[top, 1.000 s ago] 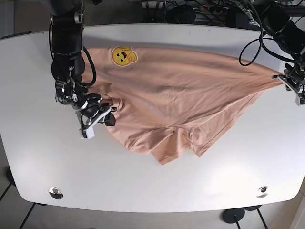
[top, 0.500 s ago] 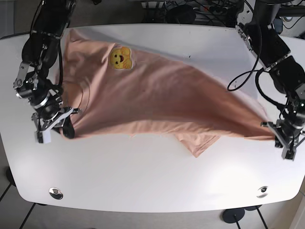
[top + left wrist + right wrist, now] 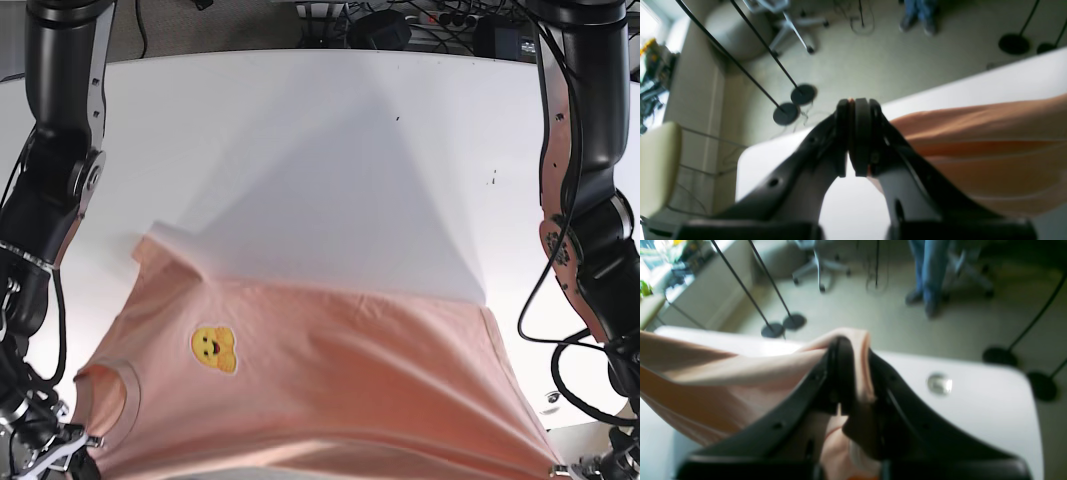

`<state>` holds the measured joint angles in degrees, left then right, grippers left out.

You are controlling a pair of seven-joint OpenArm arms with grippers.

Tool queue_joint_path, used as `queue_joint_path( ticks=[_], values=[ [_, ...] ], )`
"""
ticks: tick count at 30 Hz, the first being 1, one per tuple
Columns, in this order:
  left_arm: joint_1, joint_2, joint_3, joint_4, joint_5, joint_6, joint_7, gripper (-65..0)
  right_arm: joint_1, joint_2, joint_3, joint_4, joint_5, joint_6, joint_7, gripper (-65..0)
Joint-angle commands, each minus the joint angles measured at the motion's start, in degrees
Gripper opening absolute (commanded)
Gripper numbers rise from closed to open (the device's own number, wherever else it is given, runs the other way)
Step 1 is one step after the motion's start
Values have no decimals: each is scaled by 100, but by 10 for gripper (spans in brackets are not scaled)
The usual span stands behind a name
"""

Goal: Fold the T-shirt properly
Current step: 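Lift the shirt with both grippers and fling it flat across the table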

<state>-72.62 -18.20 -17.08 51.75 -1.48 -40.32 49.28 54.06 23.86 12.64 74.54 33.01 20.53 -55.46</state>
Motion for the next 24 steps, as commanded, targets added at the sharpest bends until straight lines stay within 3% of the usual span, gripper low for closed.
queue_joint_path(
  ticks=[1, 6, 10, 13, 16, 19, 21, 24],
  values=[
    [-238, -66, -2, -19, -68, 32, -176, -650, 840, 247, -47, -48, 61, -10, 144, -636],
    [-238, -286, -2, 8, -68, 32, -132, -650, 1227, 362, -372, 172, 88, -18, 56, -636],
    [-238, -611, -46, 25, -121, 32, 176, -650, 251, 467, -293, 656, 96, -18, 3, -636],
    [-145, -769, -55, 764, -121, 32, 202, -650, -980, 212, 358, 1104, 88, -1, 21, -636],
    [1411, -875, -151, 2250, -121, 32, 237, -650, -2387, -113, 771, 1385, 88, 43, 144, -636],
    [3134, -796, -767, 3656, -121, 32, 712, -650, -3688, -447, 999, 1473, 88, 289, 434, -636],
    [3917, -523, -1285, 4192, -121, 32, 976, -650, -4241, -658, 1202, 1517, 79, 298, 443, -636],
    [5033, -128, -1971, 4852, -112, 32, 1151, -650, -4998, -852, 1325, 1649, 88, 518, 443, -636]
  ],
)
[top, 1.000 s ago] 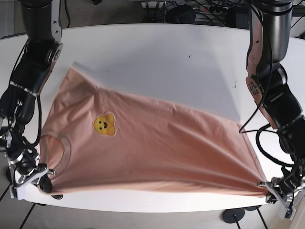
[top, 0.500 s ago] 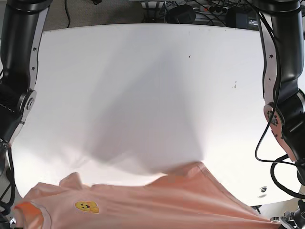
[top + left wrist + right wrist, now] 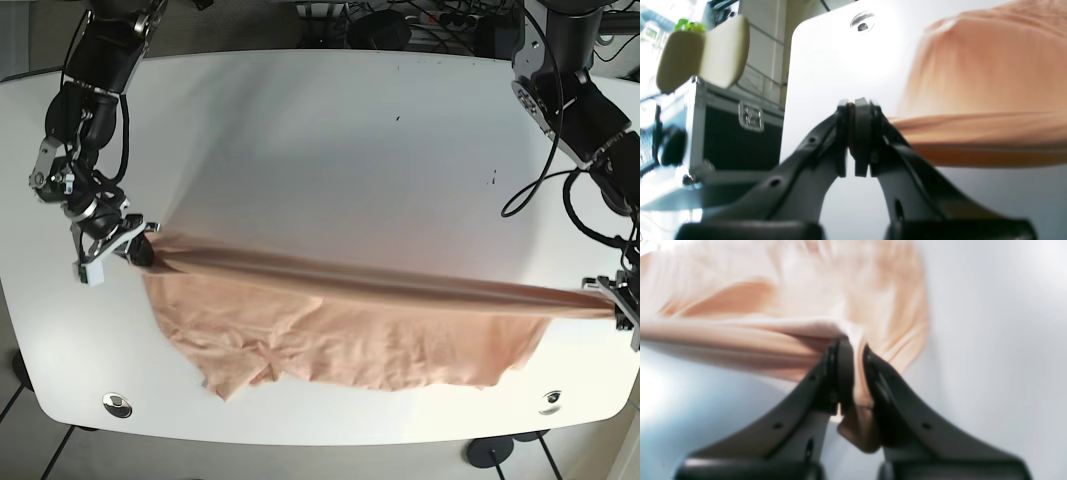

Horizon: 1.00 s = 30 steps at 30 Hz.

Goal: Fold the T-shirt properly
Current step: 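Lift the shirt with both grippers and fling it flat across the table, then release the shirt edge and regrasp it with both grippers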

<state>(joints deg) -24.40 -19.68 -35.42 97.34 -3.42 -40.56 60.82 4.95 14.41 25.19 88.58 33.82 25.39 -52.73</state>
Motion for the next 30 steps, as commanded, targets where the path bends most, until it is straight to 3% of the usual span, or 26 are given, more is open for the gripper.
queue_joint_path(
  ticks=[1, 6, 10, 15, 20, 26, 30],
  values=[
    [722, 162, -348, 574, 83, 56, -3, -650, -438, 49, 175, 360, -11, 68, 170, -636],
    [2322, 636, -920, 1198, 65, 56, -3, -650, -1528, 49, 255, 923, 7, 77, 170, -631],
    [2884, 900, -1561, 1242, 74, 56, -3, -650, -2196, 40, 255, 1336, 15, 77, 170, -631],
    [3157, 900, -1711, 1189, 74, 56, -20, -650, -2732, -57, 369, 1477, 209, 77, 170, -631],
    [2489, 601, -1087, 969, 127, 56, -20, -650, -2838, -145, 422, 1468, 218, 77, 170, -631],
    [1610, 39, -375, -569, 118, 56, -64, -650, -2838, -154, 527, 1248, 209, 77, 170, -631],
    [1372, -164, 47, -1439, 118, 56, -847, -650, -2820, -277, 677, 1230, 209, 77, 178, -631]
  ],
)
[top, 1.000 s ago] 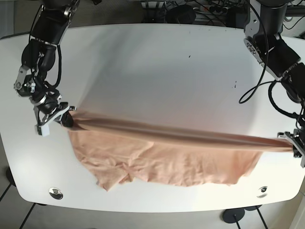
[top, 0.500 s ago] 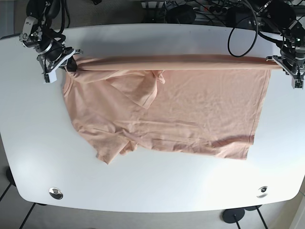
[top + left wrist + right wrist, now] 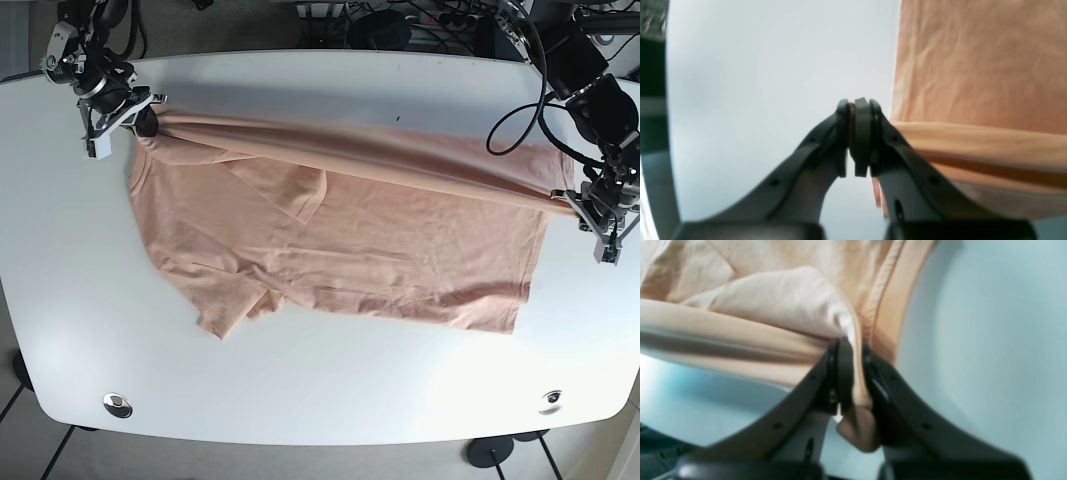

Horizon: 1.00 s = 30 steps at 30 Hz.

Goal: Fold the T-shirt properly
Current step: 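Release the shirt edge and regrasp it with both grippers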

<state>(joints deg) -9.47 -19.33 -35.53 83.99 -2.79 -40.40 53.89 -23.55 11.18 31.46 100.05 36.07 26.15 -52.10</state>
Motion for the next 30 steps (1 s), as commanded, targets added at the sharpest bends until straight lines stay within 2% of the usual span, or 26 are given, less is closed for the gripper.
queue_joint_path(
  ticks=[1, 3, 5, 6, 8, 9, 10, 12, 13, 16, 18, 22, 26, 27, 30],
  values=[
    [-191, -243, 190, -297, 55, 40, -215, -649, 30, 47, 84, 83, -16, 0, 115, -631],
    [-384, -295, 348, -693, 55, 40, -233, -587, 30, 20, 234, 83, -16, 0, 115, -629],
    [-525, -304, 366, -957, 55, 40, -233, -467, 30, 12, 287, 92, 19, 0, 115, -629],
    [-587, -304, 366, -1027, 28, 40, -242, -376, 30, 12, 304, 118, 36, 0, 115, -625],
    [-657, -304, 384, -1045, 28, 40, -259, -289, 12, 3, 304, 127, 45, 0, 115, -582],
    [-701, -304, 445, -1045, 19, 40, -321, -268, 3, 3, 304, 127, 45, 0, 115, -541],
    [-710, -304, 586, -1036, 11, 40, -514, -265, 3, -67, 313, 136, 45, 0, 115, -469],
    [-657, -304, 691, -1010, 11, 40, -831, -265, 3, -234, 489, 329, 45, 0, 141, -369],
    [-648, -304, 779, -1001, 2, 40, -998, -265, 12, -454, 726, 505, 36, 0, 177, -306],
    [-340, -287, 858, -878, 2, 40, -1033, -267, 30, -674, 1175, 892, 45, 0, 177, -174],
    [-68, -137, 858, -535, -60, 40, -1033, -267, 39, -674, 1192, 962, 45, 0, 177, -162],
    [811, 48, 990, 423, -702, 40, -1024, -267, 302, -621, 1034, 865, -16, 0, 177, -162],
    [1523, 65, 1140, 1074, -956, 40, -1024, -271, 566, -164, 234, 347, 10, 0, 168, -162],
    [1602, 83, 1140, 1074, -956, 40, -1024, -289, 628, -138, 102, 197, 1, 0, 168, -162],
    [1761, 188, 1140, 1039, -939, 40, -1024, -400, 786, -50, -100, -225, 1, 0, 168, -162]
  ],
)
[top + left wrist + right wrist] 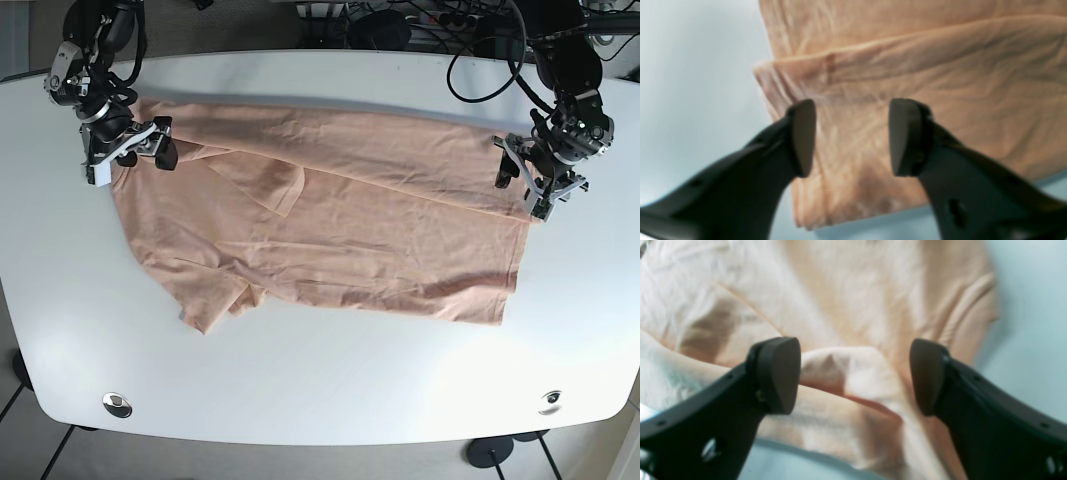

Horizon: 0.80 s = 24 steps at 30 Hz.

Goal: Fold the T-shirt properly
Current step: 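Release the shirt edge and regrasp it with both grippers, then pull the shirt edge with both grippers away from the hem to smooth it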

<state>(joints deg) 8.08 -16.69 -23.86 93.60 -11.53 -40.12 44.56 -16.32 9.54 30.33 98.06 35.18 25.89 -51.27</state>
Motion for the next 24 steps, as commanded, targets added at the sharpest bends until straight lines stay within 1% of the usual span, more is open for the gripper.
queue_joint_path(
  ticks=[1, 2, 3, 4, 5, 6, 7, 8, 9, 12, 15, 16, 18, 19, 21, 23, 24],
  values=[
    [102, -76, -19, -64, -73, 12, -99, -440, 62, 114, -39, -114, 91, 26, 85, -163],
    [111, -76, -28, -239, -73, 12, -108, -468, 45, 114, -118, -114, 91, 26, 85, -187],
    [111, -76, -36, -371, -73, 12, -108, -485, 36, 114, -136, -114, 91, 26, 85, -231],
    [111, -85, -45, -486, -73, 12, -108, -514, 1, 114, -145, -123, 91, 26, 85, -331],
    [129, -85, -54, -538, -73, 12, -108, -535, -8, 114, -136, -123, 91, 26, 85, -466],
    [146, -85, -63, -547, -73, 12, -108, -539, -26, 114, -136, -123, 91, 26, 85, -604],
    [164, -85, -71, -556, -73, 12, -108, -539, -87, 132, -136, -105, 135, 26, 85, -628],
    [243, -85, -80, -565, -73, 12, -108, -539, -140, 140, -136, -70, 144, 35, 94, -612],
    [331, -85, -159, -556, -73, 12, -108, -539, -157, 140, -127, 36, 144, 35, 94, -628],
    [568, -59, -520, -556, -73, 12, -108, -539, -421, 88, 242, 528, 144, 35, 85, -629],
    [832, -59, -819, -556, -73, 12, -108, -539, -518, 88, 576, 739, 144, 44, 94, -629],
    [885, -59, -863, -556, -73, 12, -108, -539, -509, 88, 664, 721, 144, 123, 94, -629],
    [1008, -67, -968, -556, -73, 12, -108, -539, -474, 88, 796, 713, 91, 343, 94, -629],
    [1052, -59, -1012, -538, -82, 12, -108, -539, -386, 96, 822, 713, 82, 378, 94, -629],
    [1140, -59, -1021, -521, -82, 12, -108, -539, -368, 132, 805, 633, 73, 369, 94, -625],
    [1148, -50, -1021, -529, -82, 12, -108, -539, -316, 246, 778, 343, 73, 334, 94, -620],
    [1148, -50, -1021, -529, -82, 12, -108, -539, -272, 290, 778, 203, 73, 334, 94, -599]
  ],
)
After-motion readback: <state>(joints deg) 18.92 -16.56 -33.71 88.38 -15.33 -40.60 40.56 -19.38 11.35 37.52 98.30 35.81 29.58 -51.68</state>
